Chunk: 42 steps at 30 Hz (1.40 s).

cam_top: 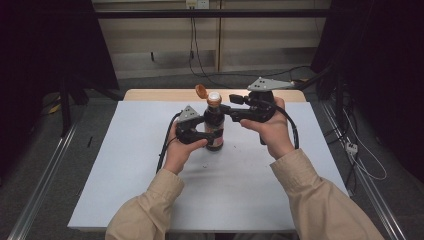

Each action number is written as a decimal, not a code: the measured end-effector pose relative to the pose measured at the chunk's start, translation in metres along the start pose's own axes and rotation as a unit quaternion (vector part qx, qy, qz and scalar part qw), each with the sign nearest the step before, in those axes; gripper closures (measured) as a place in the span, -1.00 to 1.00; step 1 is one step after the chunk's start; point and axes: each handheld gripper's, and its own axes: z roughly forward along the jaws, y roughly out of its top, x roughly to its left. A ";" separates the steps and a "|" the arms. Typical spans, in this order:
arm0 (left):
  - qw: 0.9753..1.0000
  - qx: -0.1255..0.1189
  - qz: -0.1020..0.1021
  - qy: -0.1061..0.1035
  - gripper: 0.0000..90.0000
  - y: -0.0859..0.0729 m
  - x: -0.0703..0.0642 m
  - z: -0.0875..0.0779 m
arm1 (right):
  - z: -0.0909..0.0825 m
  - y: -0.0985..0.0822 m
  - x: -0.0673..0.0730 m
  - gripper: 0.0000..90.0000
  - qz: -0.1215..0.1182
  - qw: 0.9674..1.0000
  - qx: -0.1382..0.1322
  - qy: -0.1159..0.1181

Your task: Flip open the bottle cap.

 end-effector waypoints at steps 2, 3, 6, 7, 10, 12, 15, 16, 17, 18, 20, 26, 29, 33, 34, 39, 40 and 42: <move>1.000 0.006 -0.007 -0.005 -0.80 0.000 -0.001 -0.002 | -0.001 -0.002 0.000 -0.11 0.001 1.000 0.000 0.000; 1.000 0.012 -0.005 -0.003 -0.84 0.000 -0.002 -0.002 | -0.002 -0.003 0.000 -0.15 0.002 1.000 -0.002 -0.001; 1.000 0.023 0.009 -0.006 -0.88 0.001 -0.003 -0.006 | -0.002 -0.007 -0.001 -0.26 0.008 1.000 -0.002 -0.005; 1.000 0.023 0.013 -0.009 -0.89 0.001 -0.003 -0.008 | -0.002 -0.009 -0.002 -0.28 0.009 1.000 -0.002 -0.004; 1.000 0.013 0.007 -0.016 -0.89 0.001 -0.003 -0.014 | -0.002 -0.015 -0.003 -0.32 0.013 1.000 0.000 -0.004; 1.000 0.011 0.007 -0.018 -0.89 0.001 -0.004 -0.018 | -0.003 -0.018 -0.004 -0.35 0.013 1.000 0.001 -0.006; 1.000 0.013 0.013 -0.021 -0.90 0.001 -0.004 -0.023 | -0.004 -0.023 -0.004 -0.39 0.014 1.000 0.003 -0.004; 1.000 0.014 0.014 -0.021 -0.90 0.001 -0.004 -0.025 | -0.005 -0.025 -0.004 -0.40 0.015 1.000 0.004 -0.004; 1.000 0.017 0.016 -0.020 -0.90 0.000 -0.004 -0.026 | -0.005 -0.026 -0.005 -0.42 0.014 1.000 0.003 -0.003; 1.000 0.016 0.017 -0.021 -0.90 0.000 -0.004 -0.028 | -0.006 -0.028 -0.005 -0.42 0.015 1.000 0.004 -0.003; 0.999 0.016 0.019 -0.023 -0.90 -0.002 -0.003 -0.032 | -0.007 -0.031 -0.005 -0.45 0.016 1.000 0.005 -0.003; 0.999 0.024 0.031 -0.025 -0.89 -0.007 -0.004 -0.041 | -0.011 -0.041 -0.007 -0.51 0.018 1.000 0.007 -0.003; 0.999 0.025 0.031 -0.028 -0.89 -0.010 -0.005 -0.045 | -0.012 -0.046 -0.006 -0.53 0.019 1.000 0.008 0.000; 0.999 0.024 0.028 -0.031 -0.88 -0.013 -0.004 -0.051 | -0.013 -0.054 -0.005 -0.55 0.020 1.000 0.009 0.002; 0.999 0.024 0.027 -0.029 -0.88 -0.014 -0.003 -0.053 | -0.014 -0.056 -0.005 -0.55 0.021 1.000 0.009 0.004; 0.999 0.025 0.030 -0.021 -0.89 -0.019 0.001 -0.065 | -0.018 -0.065 -0.005 -0.55 0.024 1.000 0.012 0.005; 0.999 0.025 0.029 -0.023 -0.89 -0.020 0.002 -0.067 | -0.018 -0.068 -0.005 -0.55 0.024 1.000 0.012 0.006; 0.999 0.030 0.029 -0.021 -0.89 -0.023 0.002 -0.071 | -0.020 -0.073 -0.006 -0.55 0.025 1.000 0.015 0.003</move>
